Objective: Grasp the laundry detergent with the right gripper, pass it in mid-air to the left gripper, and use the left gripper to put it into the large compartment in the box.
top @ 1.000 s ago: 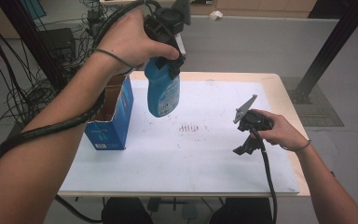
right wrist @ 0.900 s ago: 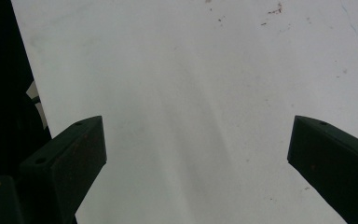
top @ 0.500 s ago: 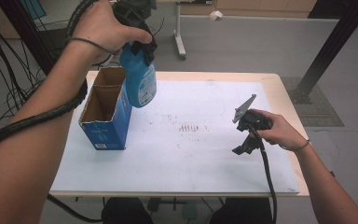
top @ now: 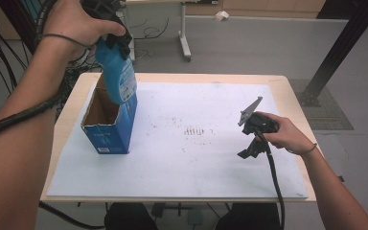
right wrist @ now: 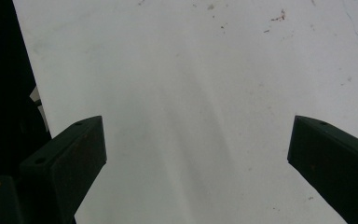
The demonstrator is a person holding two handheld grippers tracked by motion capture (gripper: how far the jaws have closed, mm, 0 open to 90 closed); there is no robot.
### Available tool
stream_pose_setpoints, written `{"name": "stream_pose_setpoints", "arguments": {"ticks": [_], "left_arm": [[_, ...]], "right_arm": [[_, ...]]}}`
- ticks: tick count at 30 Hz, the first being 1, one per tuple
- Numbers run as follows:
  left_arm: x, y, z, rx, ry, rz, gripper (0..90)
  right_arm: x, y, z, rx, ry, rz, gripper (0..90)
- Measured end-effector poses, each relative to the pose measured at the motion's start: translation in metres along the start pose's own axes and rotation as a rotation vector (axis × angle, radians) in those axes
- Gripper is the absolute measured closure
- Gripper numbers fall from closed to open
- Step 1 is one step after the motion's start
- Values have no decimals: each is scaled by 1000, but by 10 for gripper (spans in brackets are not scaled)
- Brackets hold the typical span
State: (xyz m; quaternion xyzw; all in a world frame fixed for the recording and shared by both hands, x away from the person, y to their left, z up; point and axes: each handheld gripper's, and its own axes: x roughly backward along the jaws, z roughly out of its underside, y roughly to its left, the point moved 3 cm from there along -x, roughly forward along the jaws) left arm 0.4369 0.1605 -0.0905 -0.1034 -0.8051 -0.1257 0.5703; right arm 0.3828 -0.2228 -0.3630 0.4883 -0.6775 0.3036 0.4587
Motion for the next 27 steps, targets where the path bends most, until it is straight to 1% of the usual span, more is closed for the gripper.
{"name": "stream_pose_setpoints", "arguments": {"ticks": [2, 4, 7, 8, 10, 12, 16, 18, 22, 27], "left_arm": [[-1, 8, 1, 33, 8, -9, 377], [-2, 17, 3, 70, 16, -26, 377], [-4, 28, 4, 106, 25, -46, 376], [-4, 32, 4, 127, 24, -49, 377], [-4, 37, 5, 147, 30, -52, 377], [-5, 41, 6, 182, 34, -58, 377], [-8, 46, 7, 205, 35, -66, 377], [-10, 49, 7, 221, 38, -58, 377], [-15, 52, 8, 236, 41, -51, 377], [-23, 53, 9, 240, 49, -63, 377]], "right_arm": [[0, 0, 0, -1, -2, 1, 44], [0, 0, 0, -1, -2, 0, 44], [0, -1, 1, -2, -4, 1, 44], [0, -1, 1, -5, -7, 2, 44], [0, -1, 1, -7, -11, 1, 44], [0, -2, 1, -8, -10, 1, 44], [0, -2, 2, -8, -10, -1, 44], [0, -2, 2, -8, -11, -1, 44], [0, -2, 2, -10, -12, 0, 44], [-1, -1, 2, -11, -12, -2, 43]]}}
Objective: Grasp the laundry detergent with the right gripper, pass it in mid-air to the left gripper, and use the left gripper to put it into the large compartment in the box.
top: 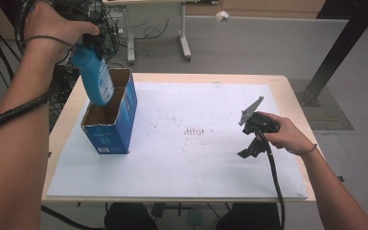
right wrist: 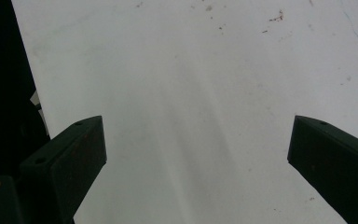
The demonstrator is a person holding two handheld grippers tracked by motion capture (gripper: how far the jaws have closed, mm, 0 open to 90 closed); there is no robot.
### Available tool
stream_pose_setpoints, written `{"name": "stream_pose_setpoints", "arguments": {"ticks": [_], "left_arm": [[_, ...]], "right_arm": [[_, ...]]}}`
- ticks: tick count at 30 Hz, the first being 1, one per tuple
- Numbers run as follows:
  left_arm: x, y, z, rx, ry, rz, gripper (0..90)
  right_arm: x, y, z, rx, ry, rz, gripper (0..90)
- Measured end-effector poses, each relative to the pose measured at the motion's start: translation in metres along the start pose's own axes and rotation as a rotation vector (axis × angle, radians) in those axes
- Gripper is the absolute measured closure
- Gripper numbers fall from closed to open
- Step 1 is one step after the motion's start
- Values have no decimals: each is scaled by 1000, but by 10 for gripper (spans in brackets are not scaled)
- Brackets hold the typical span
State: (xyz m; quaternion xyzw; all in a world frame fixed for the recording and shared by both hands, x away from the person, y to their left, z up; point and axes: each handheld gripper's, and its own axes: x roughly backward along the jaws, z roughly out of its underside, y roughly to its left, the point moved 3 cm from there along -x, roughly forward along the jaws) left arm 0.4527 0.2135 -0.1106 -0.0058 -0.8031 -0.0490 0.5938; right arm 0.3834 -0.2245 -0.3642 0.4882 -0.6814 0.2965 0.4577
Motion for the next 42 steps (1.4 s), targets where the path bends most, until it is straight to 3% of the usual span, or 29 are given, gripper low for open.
{"name": "stream_pose_setpoints", "arguments": {"ticks": [42], "left_arm": [[-100, 4, 24, -4, 77, 13, 376]], "right_arm": [[-9, 2, -1, -2, 0, -18, 43]]}}
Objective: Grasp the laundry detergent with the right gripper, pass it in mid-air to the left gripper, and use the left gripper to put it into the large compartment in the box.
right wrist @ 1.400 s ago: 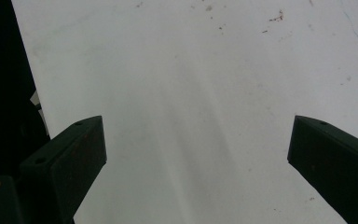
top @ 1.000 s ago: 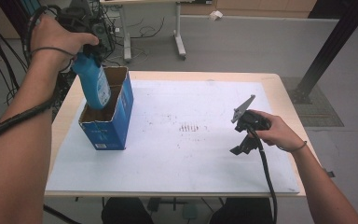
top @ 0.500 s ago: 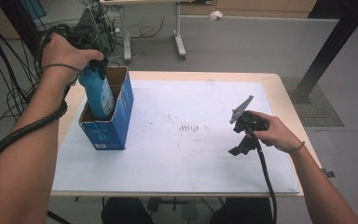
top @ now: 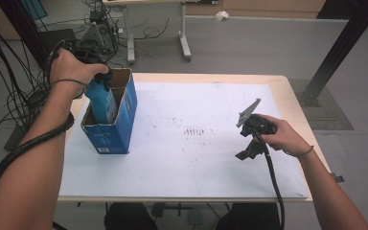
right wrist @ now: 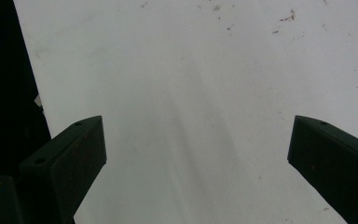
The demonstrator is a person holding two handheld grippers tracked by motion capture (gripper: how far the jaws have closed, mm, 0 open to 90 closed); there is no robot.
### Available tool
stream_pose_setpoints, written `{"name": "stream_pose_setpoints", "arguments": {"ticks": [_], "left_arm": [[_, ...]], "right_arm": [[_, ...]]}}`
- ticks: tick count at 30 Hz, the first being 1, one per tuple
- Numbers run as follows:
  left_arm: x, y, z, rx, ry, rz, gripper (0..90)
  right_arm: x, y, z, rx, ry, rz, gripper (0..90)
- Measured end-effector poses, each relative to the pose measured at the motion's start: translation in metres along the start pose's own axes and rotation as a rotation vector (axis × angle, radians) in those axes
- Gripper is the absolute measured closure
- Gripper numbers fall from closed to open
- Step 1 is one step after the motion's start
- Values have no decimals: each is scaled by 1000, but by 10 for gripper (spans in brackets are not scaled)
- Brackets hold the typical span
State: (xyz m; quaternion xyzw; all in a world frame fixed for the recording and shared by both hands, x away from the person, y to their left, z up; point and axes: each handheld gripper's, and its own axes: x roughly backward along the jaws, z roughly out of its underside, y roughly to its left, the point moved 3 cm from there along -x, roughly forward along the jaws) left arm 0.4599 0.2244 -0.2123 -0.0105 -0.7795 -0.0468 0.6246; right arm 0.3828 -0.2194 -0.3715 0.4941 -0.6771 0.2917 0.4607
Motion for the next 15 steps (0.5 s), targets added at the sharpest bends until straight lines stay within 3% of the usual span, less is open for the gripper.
{"name": "stream_pose_setpoints", "arguments": {"ticks": [15], "left_arm": [[-31, 0, 5, 14, 24, 4, 376]], "right_arm": [[-1, 0, 2, -6, -3, -2, 44]]}}
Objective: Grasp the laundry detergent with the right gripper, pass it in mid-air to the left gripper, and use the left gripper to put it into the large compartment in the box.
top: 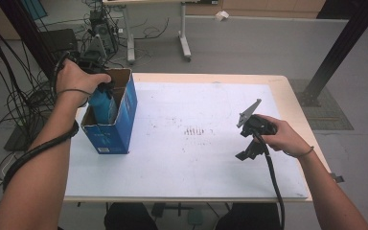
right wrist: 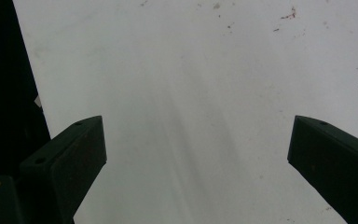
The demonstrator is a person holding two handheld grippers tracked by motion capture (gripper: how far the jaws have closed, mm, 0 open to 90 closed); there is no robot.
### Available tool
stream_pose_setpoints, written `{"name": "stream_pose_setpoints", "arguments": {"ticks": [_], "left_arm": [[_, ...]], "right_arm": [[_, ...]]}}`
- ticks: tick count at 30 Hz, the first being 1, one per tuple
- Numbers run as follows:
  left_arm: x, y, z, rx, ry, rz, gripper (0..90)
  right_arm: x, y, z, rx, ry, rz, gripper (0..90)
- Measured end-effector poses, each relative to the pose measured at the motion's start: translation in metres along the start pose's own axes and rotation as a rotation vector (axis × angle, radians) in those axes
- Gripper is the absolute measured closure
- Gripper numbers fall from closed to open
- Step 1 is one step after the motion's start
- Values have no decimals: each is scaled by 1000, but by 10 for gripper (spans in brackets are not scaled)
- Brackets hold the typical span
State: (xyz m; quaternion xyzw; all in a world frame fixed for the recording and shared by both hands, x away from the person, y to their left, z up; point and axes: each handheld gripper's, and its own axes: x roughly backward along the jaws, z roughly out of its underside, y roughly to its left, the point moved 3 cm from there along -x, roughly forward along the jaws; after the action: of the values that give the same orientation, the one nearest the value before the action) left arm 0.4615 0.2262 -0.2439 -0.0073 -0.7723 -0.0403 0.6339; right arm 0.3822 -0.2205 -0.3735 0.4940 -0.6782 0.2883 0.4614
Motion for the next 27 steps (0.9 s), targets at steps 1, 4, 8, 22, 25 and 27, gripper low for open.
{"name": "stream_pose_setpoints", "arguments": {"ticks": [1, 4, 8, 22, 25, 27], "left_arm": [[-2, 0, 0, 2, 1, 1, 376], [-8, -1, 1, 6, 6, 1, 376], [-15, -2, 2, 8, 16, 2, 376], [-35, -3, 6, 14, 34, 3, 376], [-38, -3, 6, 14, 32, -2, 376], [-40, -3, 7, 14, 35, -4, 376]], "right_arm": [[0, 0, 0, -1, -1, 0, 44], [0, 0, 0, 0, 0, 0, 44], [-1, 0, 0, 1, 0, 2, 45], [-1, 1, 1, -2, -1, 0, 47], [-1, 0, 1, 1, -2, 4, 47], [-1, 1, 1, -1, -3, 3, 47]]}}
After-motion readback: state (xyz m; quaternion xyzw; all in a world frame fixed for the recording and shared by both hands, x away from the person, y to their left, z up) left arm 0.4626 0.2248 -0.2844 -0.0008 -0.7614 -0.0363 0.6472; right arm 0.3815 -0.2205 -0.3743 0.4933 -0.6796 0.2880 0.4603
